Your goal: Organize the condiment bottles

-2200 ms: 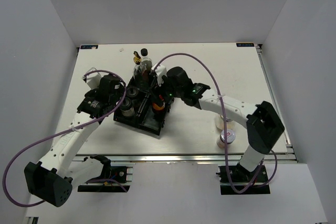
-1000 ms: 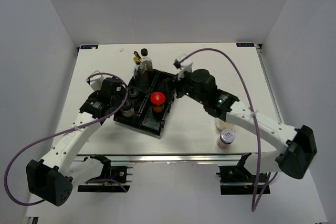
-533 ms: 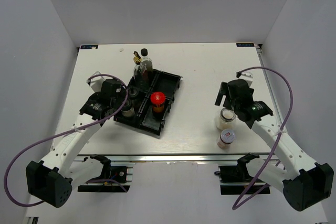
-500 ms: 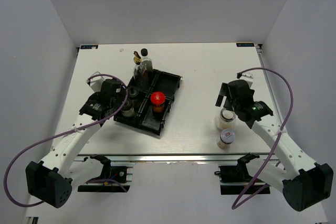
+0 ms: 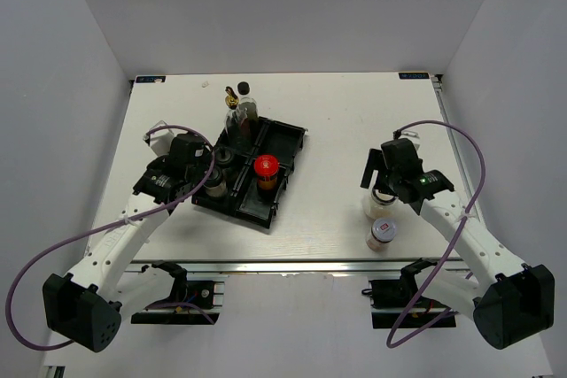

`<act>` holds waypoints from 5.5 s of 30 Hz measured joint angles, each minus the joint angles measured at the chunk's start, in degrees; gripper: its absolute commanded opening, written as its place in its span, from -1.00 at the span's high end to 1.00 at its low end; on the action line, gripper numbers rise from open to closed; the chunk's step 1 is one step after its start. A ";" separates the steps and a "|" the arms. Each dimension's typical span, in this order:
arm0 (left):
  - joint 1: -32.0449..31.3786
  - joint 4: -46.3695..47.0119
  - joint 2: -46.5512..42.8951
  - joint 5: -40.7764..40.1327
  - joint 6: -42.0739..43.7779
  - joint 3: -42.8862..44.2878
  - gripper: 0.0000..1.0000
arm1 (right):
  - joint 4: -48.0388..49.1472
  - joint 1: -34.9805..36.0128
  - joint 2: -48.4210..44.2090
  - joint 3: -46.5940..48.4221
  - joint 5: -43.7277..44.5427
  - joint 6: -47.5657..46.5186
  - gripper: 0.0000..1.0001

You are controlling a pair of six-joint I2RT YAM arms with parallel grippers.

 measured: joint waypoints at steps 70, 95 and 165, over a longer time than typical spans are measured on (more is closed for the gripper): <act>0.00 1.11 0.09 -0.20 -0.15 -1.11 -0.96 | 9.07 13.46 41.86 46.88 -3.45 3.80 0.92; 0.00 -1.09 -1.99 -0.24 -1.44 -1.60 -0.96 | -0.39 20.22 59.76 62.49 8.66 17.59 0.98; 0.00 -11.56 -5.11 -0.17 6.36 4.44 -0.97 | -25.03 12.20 -6.45 -2.21 4.44 16.00 -0.79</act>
